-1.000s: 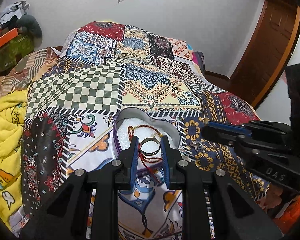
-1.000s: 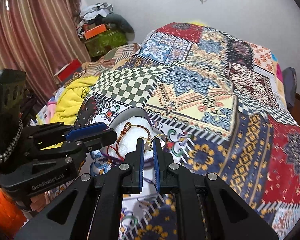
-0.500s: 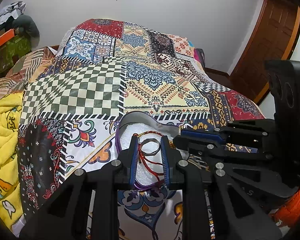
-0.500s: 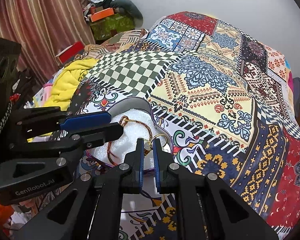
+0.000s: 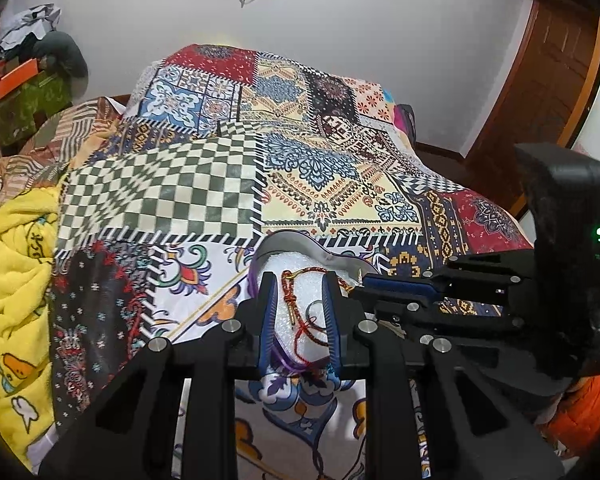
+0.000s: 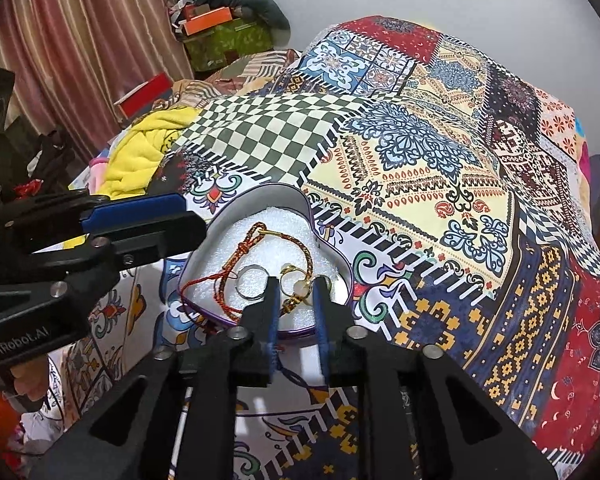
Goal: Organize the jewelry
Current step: 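Grasp the silver keychain with blue beads with the right gripper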
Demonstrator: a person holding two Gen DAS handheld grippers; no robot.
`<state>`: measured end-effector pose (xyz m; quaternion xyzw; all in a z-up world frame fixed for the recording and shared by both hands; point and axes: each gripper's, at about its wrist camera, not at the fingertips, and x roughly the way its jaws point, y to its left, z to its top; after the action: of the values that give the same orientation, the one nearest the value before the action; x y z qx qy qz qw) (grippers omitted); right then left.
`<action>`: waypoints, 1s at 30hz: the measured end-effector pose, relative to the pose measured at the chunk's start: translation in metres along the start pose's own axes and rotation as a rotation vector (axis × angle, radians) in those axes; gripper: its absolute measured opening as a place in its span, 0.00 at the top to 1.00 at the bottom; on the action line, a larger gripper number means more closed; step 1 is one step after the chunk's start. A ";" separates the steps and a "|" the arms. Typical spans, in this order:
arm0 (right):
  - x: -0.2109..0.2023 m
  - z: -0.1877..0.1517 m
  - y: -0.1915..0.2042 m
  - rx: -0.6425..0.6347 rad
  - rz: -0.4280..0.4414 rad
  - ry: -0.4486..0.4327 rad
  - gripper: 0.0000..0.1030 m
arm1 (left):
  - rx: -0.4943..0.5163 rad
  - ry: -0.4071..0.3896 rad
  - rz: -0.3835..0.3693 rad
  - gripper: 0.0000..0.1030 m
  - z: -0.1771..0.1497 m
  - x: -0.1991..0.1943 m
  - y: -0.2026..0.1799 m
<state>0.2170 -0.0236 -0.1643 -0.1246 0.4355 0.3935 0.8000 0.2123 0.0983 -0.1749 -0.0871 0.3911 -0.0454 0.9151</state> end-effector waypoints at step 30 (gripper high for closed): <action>-0.063 -0.057 -0.059 0.143 -0.163 -0.012 0.63 | -0.027 0.174 0.025 0.70 -0.053 0.022 -0.017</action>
<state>0.2070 -0.1265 -0.1558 -0.0996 0.4460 0.2959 0.8388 0.1890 0.0720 -0.2230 -0.0904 0.4710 -0.0362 0.8768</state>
